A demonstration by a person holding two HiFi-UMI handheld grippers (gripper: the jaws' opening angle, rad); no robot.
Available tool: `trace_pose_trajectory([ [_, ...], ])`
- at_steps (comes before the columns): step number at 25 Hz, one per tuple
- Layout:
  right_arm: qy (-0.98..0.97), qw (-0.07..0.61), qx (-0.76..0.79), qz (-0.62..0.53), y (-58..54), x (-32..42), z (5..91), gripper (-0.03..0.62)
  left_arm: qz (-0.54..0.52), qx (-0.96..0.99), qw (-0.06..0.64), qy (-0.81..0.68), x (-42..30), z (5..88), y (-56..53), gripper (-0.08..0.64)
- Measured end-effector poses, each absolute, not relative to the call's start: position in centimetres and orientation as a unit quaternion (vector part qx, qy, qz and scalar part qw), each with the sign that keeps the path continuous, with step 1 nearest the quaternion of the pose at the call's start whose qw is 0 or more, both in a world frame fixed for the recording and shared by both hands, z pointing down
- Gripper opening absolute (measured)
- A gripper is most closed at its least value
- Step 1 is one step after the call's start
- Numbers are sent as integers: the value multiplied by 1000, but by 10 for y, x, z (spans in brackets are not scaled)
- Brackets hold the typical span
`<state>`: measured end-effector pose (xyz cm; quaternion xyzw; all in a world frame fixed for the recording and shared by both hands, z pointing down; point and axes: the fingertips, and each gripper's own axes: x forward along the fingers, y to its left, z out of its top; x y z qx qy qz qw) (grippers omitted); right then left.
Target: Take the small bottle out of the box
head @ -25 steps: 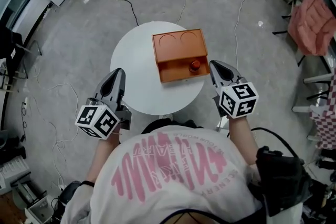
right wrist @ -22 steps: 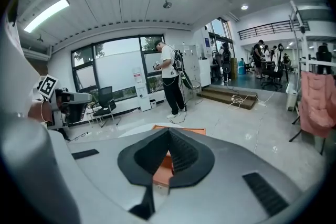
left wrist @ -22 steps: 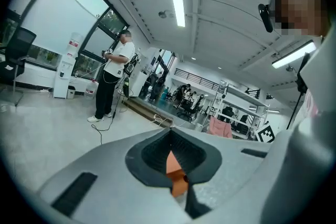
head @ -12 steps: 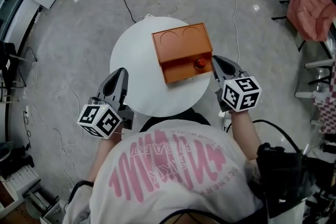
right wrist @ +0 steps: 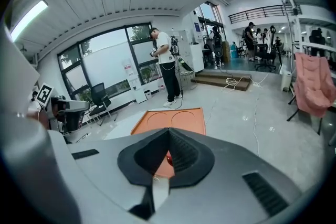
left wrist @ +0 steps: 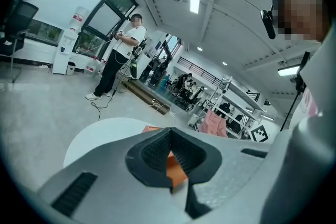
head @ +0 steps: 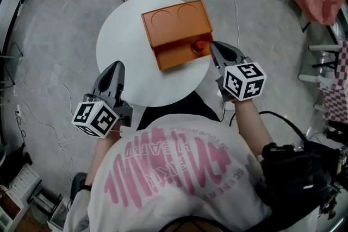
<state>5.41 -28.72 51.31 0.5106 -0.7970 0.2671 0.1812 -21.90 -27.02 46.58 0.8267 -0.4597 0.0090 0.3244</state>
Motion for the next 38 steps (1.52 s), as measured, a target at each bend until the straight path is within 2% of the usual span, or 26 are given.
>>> trace_pose_trajectory([
  [11, -818, 217, 450, 286, -289, 66, 541, 3, 12, 793, 354, -496, -189, 485, -249, 8],
  [21, -850, 214, 388, 286, -300, 73, 544, 4, 6, 761, 350, -545, -160, 481, -212, 8],
  [29, -871, 204, 339, 292, -297, 52, 552, 6, -6, 730, 340, -593, -171, 471, -181, 8],
  [30, -874, 210, 333, 286, -297, 50, 554, 44, -7, 726, 339, -598, -173, 470, -178, 8],
  [31, -876, 217, 326, 280, -299, 46, 556, 117, -8, 723, 339, -602, -174, 469, -177, 8],
  [32, -879, 224, 320, 274, -300, 43, 557, 148, -9, 719, 338, -607, -176, 468, -176, 8],
  [38, -890, 262, 299, 222, -295, 32, 570, 212, -14, 706, 329, -627, -185, 462, -161, 8],
])
